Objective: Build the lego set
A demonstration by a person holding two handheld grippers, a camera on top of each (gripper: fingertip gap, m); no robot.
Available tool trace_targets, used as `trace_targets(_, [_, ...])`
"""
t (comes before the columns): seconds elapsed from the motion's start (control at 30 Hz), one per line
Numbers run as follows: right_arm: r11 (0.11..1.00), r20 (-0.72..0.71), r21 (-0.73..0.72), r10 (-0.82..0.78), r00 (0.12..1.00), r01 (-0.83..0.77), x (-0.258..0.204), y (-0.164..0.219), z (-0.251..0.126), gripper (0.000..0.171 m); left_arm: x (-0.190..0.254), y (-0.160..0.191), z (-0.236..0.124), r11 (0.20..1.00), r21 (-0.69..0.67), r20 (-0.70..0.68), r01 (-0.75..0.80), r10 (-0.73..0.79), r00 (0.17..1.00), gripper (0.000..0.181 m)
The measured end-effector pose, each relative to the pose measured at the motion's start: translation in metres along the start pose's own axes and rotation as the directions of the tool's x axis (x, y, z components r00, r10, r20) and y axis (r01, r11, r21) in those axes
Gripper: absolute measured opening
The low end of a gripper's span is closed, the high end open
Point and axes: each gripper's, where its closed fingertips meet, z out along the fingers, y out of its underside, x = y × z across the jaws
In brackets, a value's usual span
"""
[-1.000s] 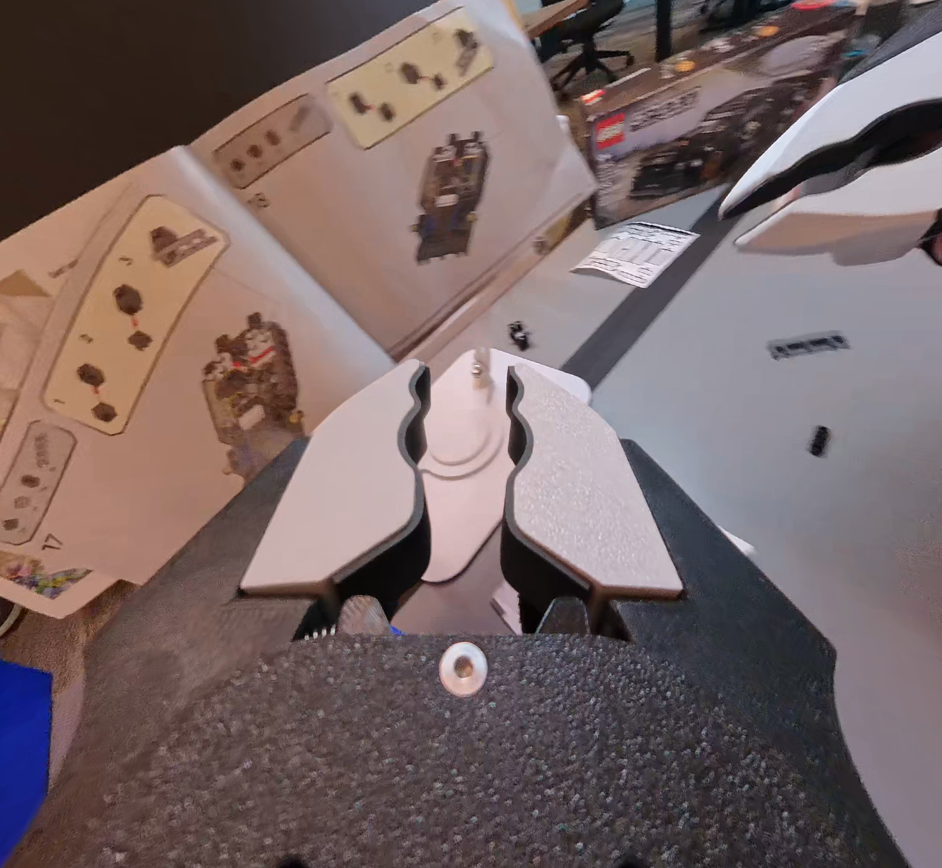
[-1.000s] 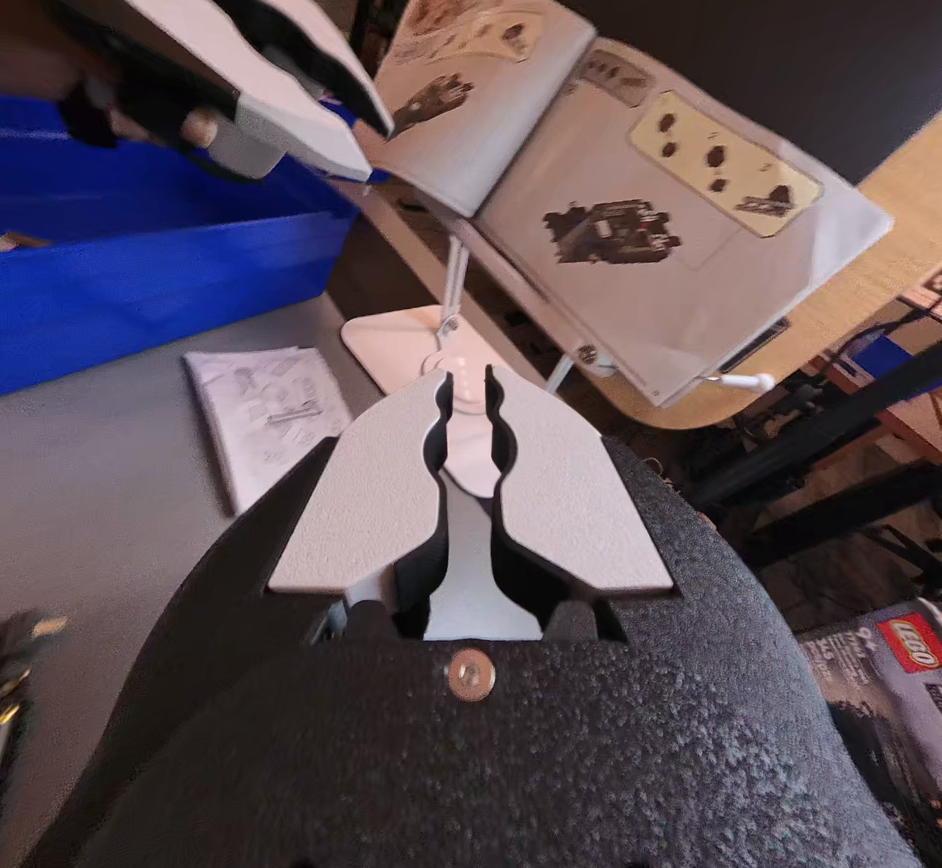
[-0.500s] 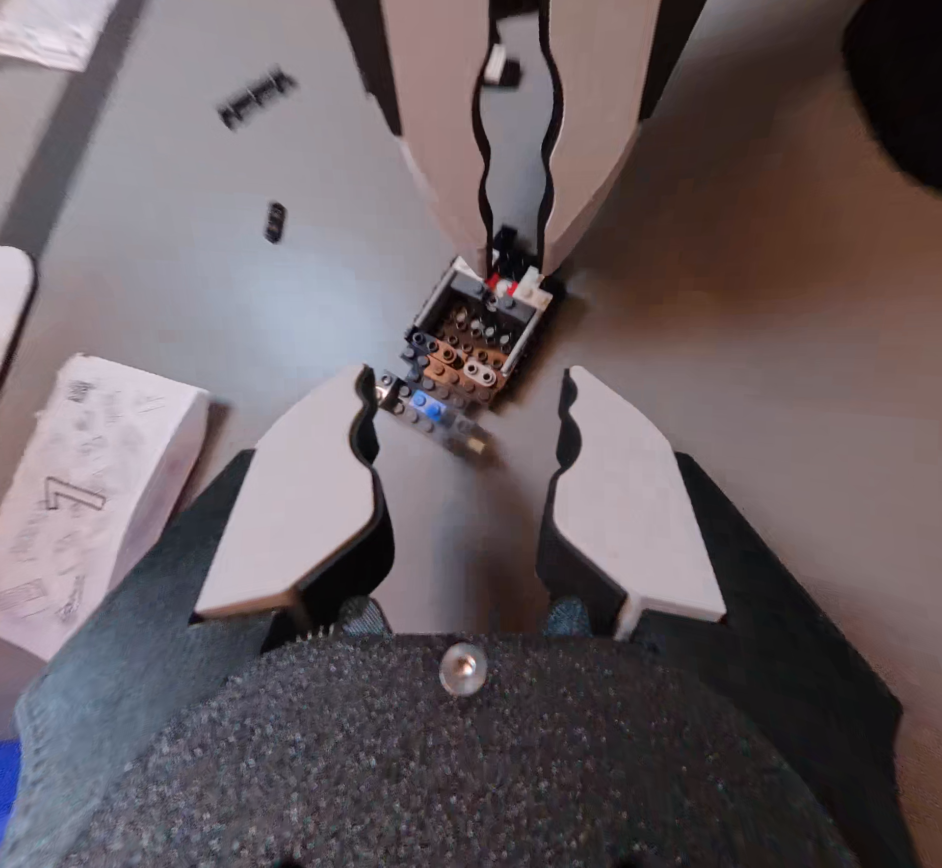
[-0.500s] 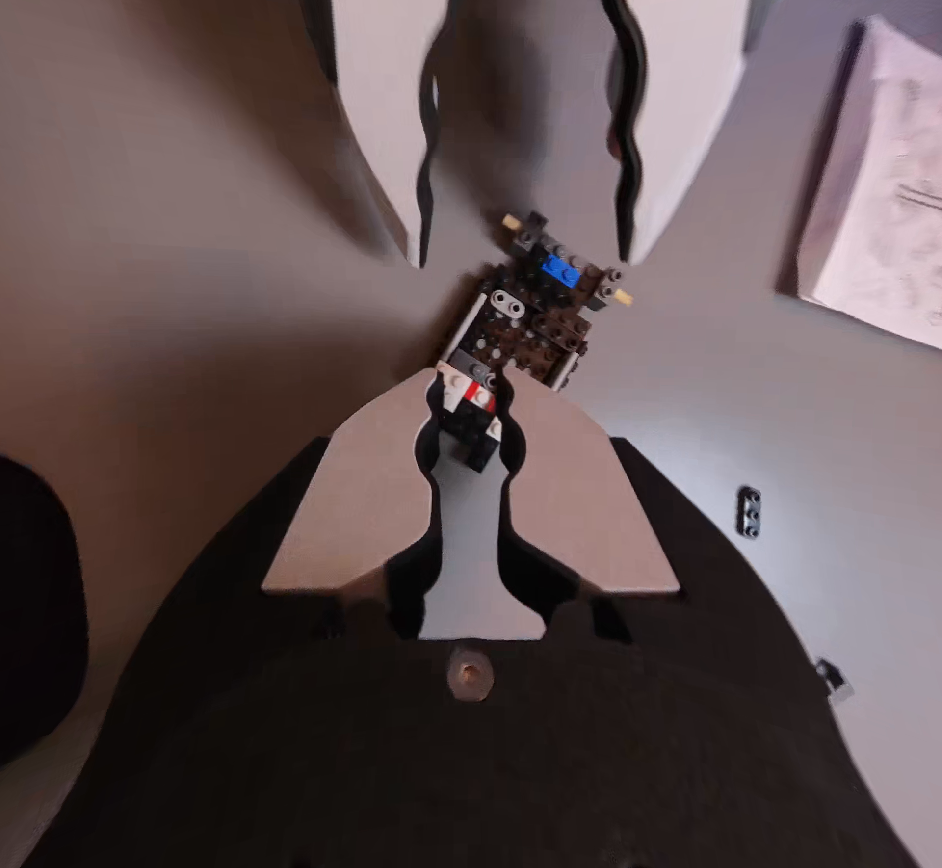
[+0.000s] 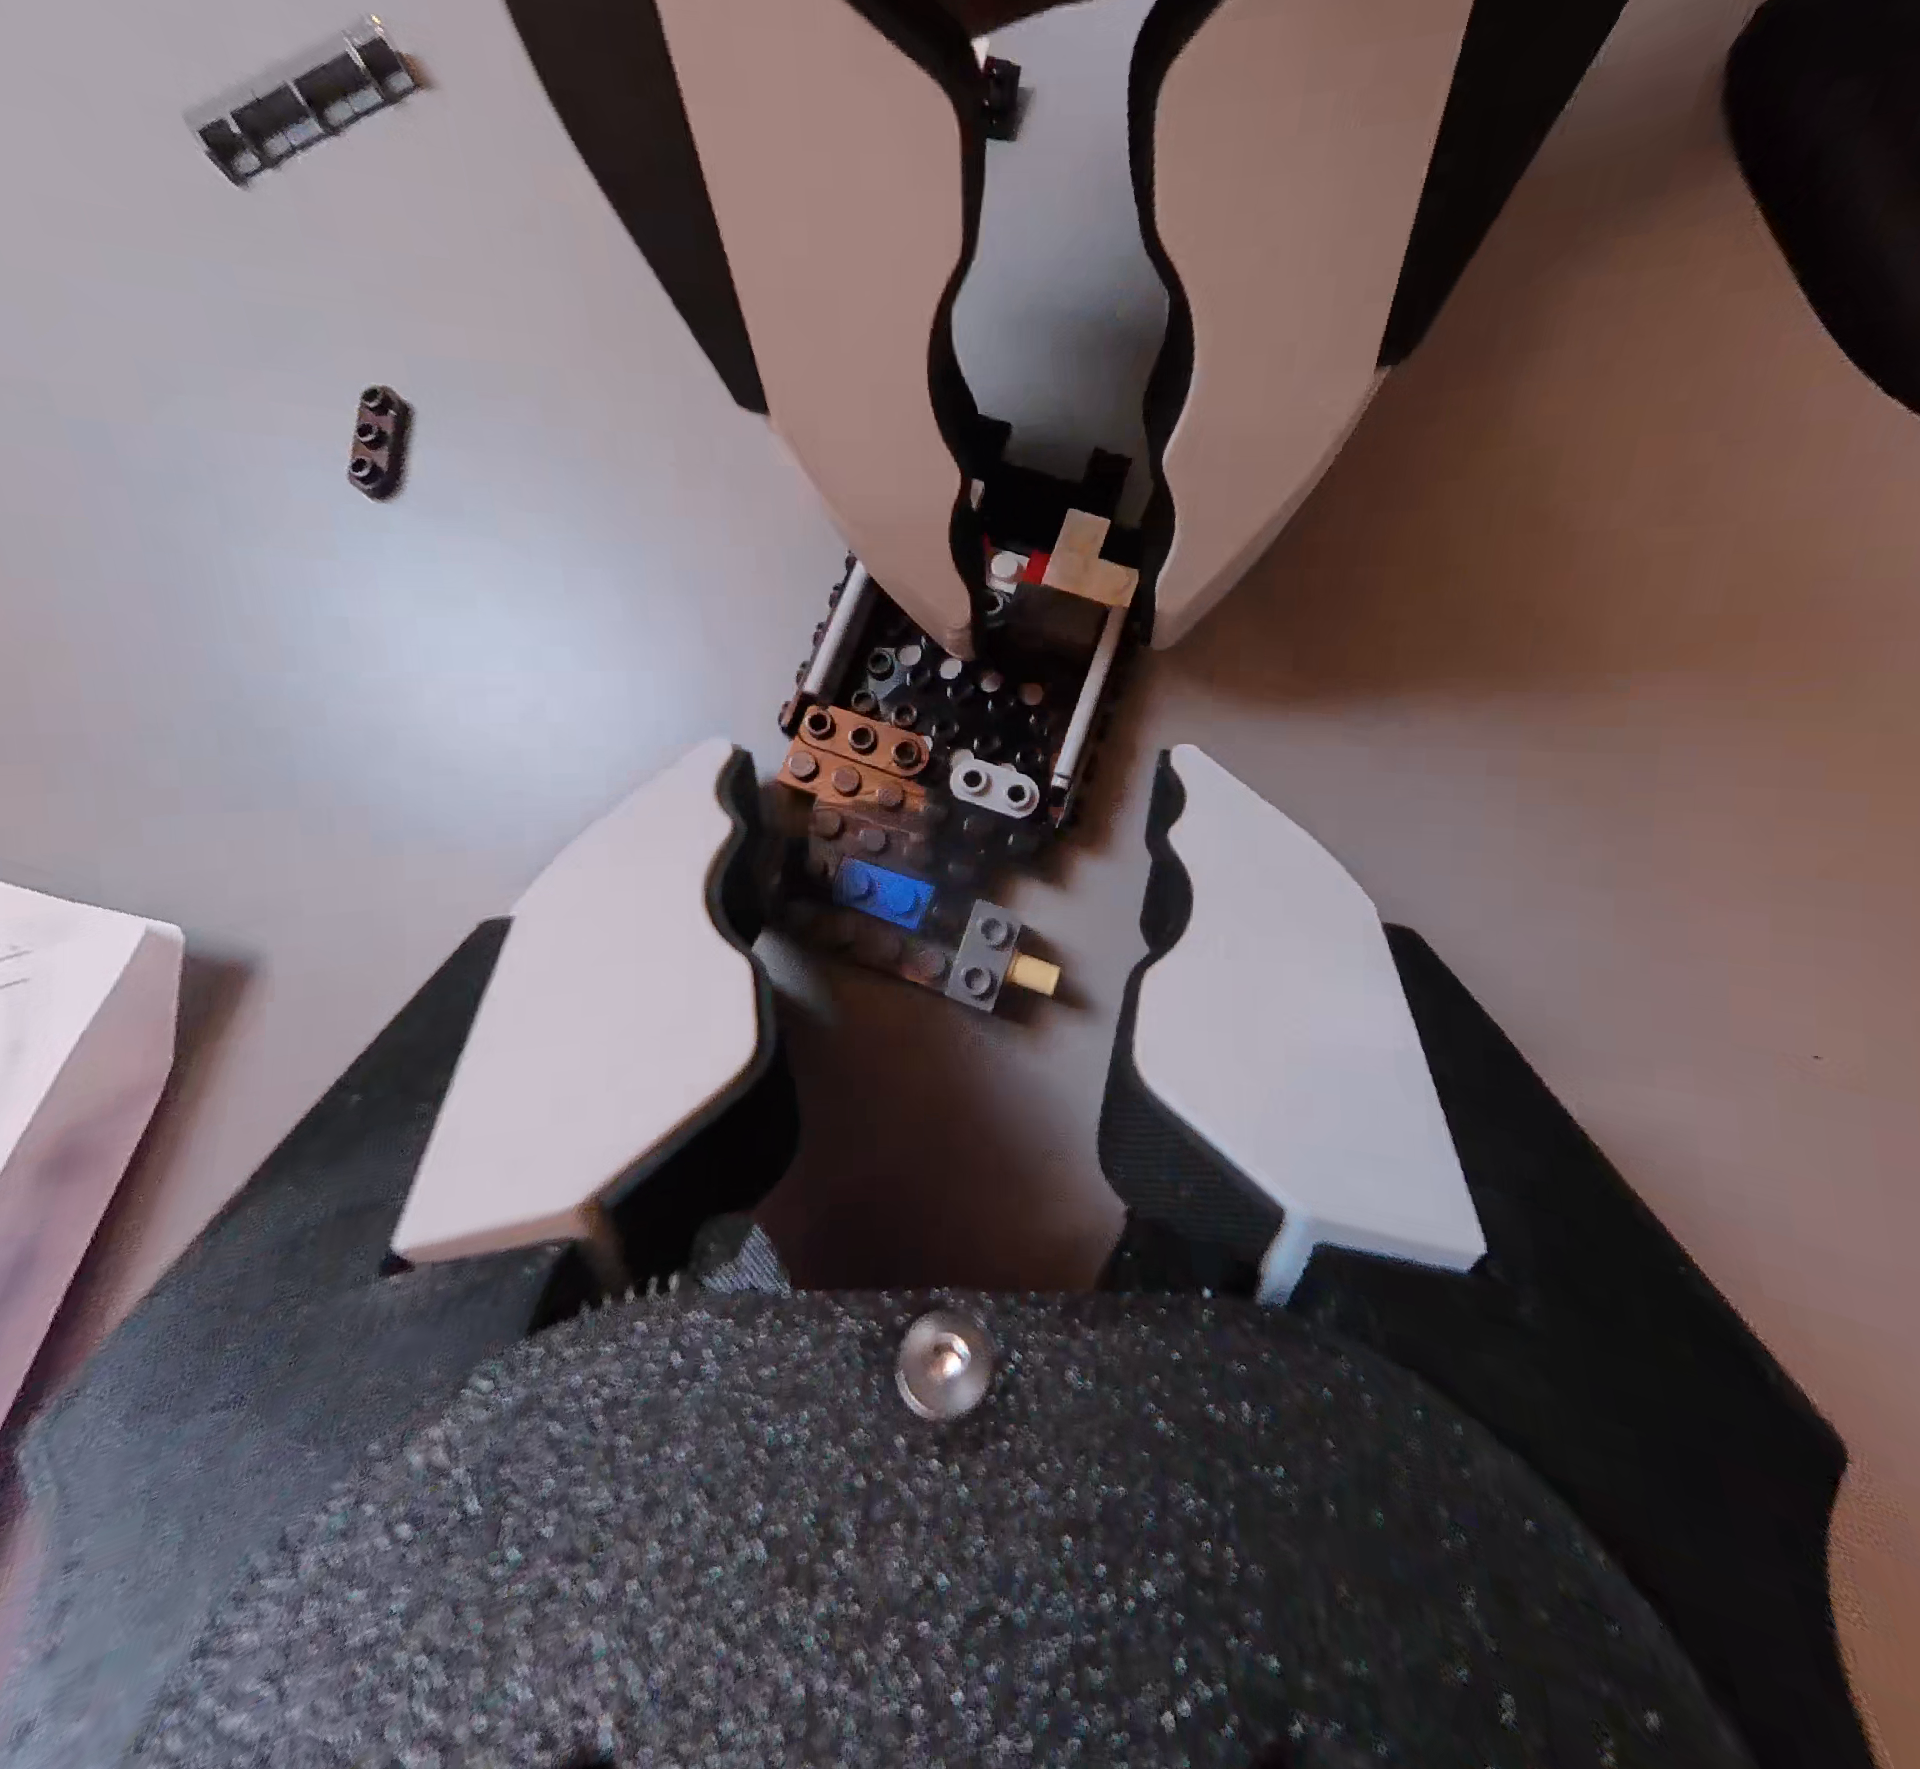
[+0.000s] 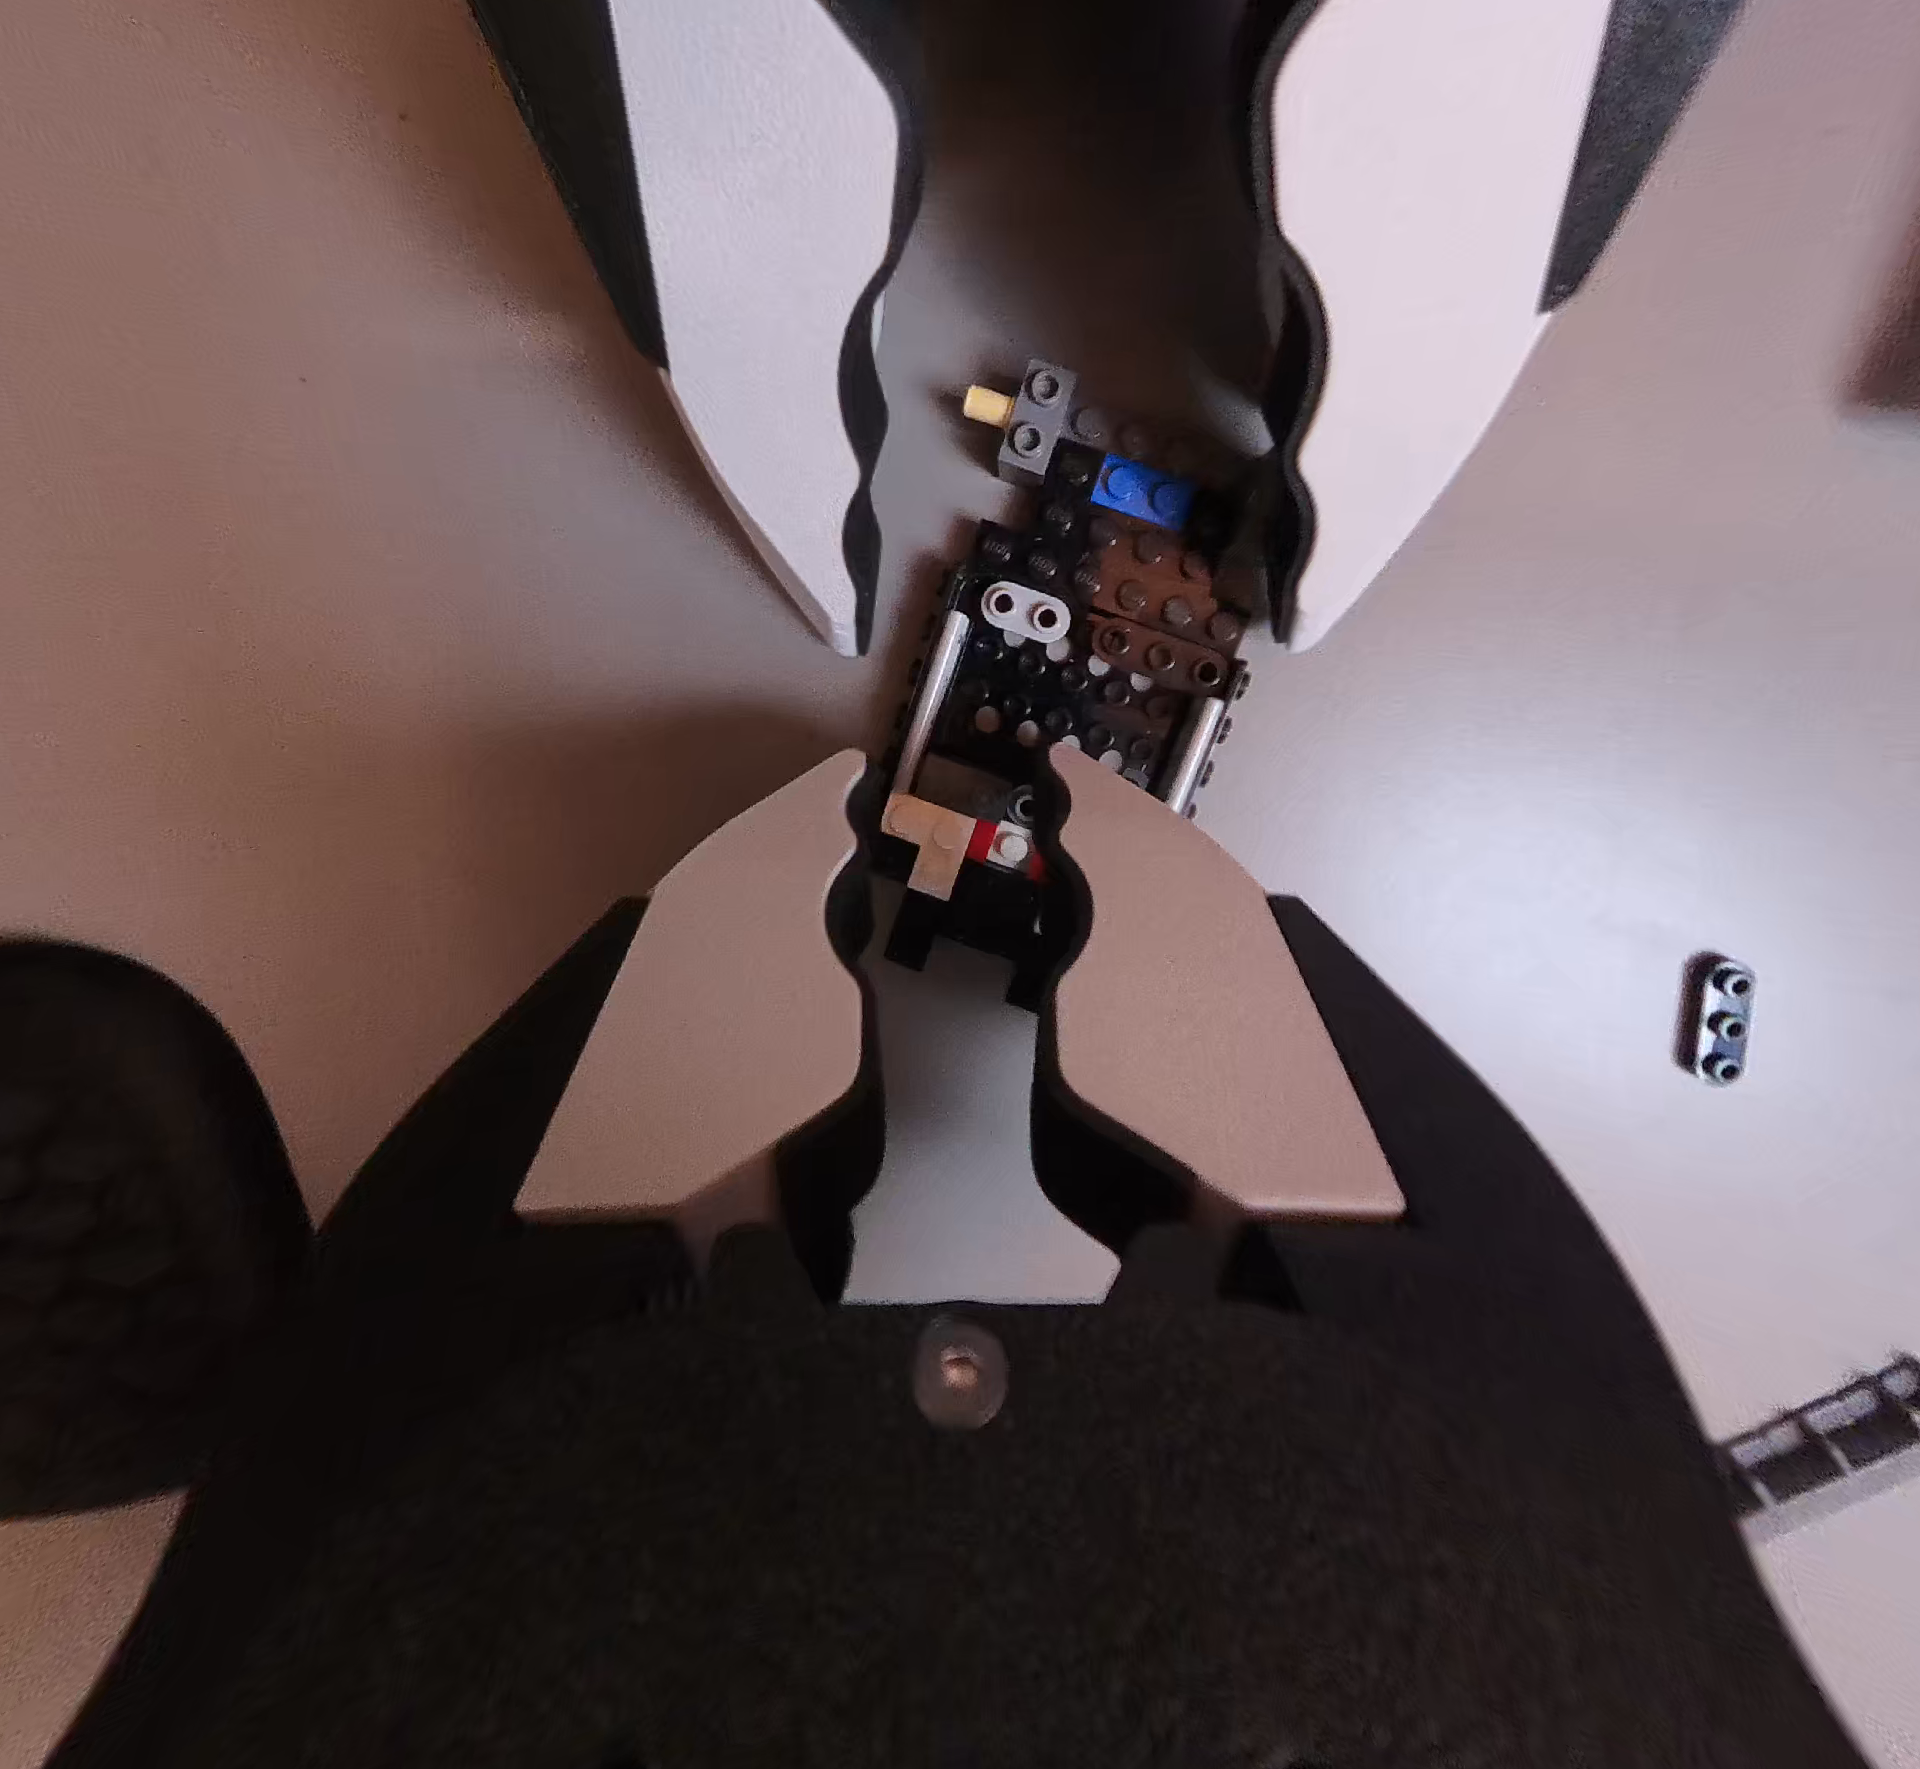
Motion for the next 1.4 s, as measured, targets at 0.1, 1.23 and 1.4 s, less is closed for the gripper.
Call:
trace_targets(0.1, [0.998,-0.045,0.052,0.045,0.998,-0.042,-0.001,0.0,0.0,0.027,-0.001,-0.001,0.0,1.0,0.015,0.006,-0.009,0.009,1.0,0.064])
trace_targets(1.23, [0.893,-0.289,0.44,0.242,0.926,-0.096,-0.014,-0.001,-0.004,0.023,0.01,0.001,0.0,1.0,-0.016,0.001,0.006,-0.006,1.0,0.057])
trace_targets(1.4, [0.893,-0.358,0.449,0.196,0.913,-0.016,-0.016,-0.003,-0.003,0.023,0.012,0.001,-0.001,1.0,-0.02,-0.009,0.007,-0.007,1.0,0.057])
